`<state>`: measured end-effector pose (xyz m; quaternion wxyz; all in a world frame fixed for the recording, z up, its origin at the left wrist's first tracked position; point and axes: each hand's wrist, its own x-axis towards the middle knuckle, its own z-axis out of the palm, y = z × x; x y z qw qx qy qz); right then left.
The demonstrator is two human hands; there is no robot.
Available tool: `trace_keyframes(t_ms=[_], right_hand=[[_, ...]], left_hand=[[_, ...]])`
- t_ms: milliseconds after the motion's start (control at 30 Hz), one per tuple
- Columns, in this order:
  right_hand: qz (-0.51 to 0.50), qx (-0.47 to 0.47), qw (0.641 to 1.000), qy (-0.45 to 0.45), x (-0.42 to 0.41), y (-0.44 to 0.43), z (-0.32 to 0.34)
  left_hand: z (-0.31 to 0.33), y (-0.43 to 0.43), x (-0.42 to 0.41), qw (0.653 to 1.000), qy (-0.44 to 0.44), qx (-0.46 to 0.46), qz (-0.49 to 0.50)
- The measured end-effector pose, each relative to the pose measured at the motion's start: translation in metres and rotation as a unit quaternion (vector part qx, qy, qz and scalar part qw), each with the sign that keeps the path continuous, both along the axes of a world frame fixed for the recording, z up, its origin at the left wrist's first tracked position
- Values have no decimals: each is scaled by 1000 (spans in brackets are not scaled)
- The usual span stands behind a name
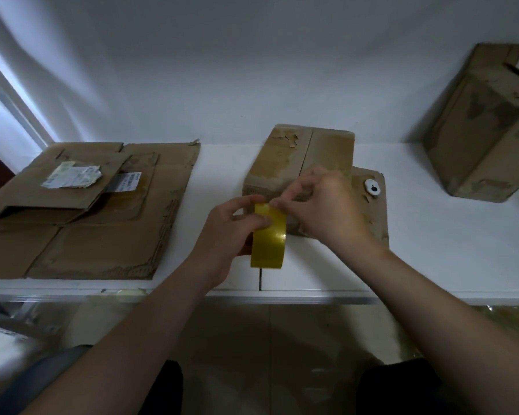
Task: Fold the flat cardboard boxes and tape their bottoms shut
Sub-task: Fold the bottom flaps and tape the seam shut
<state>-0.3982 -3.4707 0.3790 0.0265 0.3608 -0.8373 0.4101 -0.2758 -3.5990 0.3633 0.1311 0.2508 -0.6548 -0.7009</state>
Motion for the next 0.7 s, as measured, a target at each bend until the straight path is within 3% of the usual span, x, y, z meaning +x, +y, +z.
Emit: trace_keyframes(t_ms=[100, 167, 300, 433, 533, 600, 700], right_hand=[[36, -28, 992, -119, 0, 1, 6], [69, -14, 987, -142, 2, -2, 5], [49, -1, 996, -70, -8, -4, -3], [-40, 144, 983, 106, -30, 8, -9], [-58, 205, 974, 73, -40, 16, -17], [-49, 216, 973, 60, -45, 19, -23], [-39, 221, 972, 77, -49, 24, -26]], left_hand=[[1, -1, 3, 999, -10, -35, 19], [1, -5, 5, 996, -25, -72, 38], [1, -29, 9, 989, -39, -136, 33], [-14, -77, 9, 949, -83, -302, -10], [-35, -109, 2, 907, -168, -384, -38], [-39, -113, 0, 893, -200, -399, -57], [-46, -107, -3, 841, -289, -452, -76]])
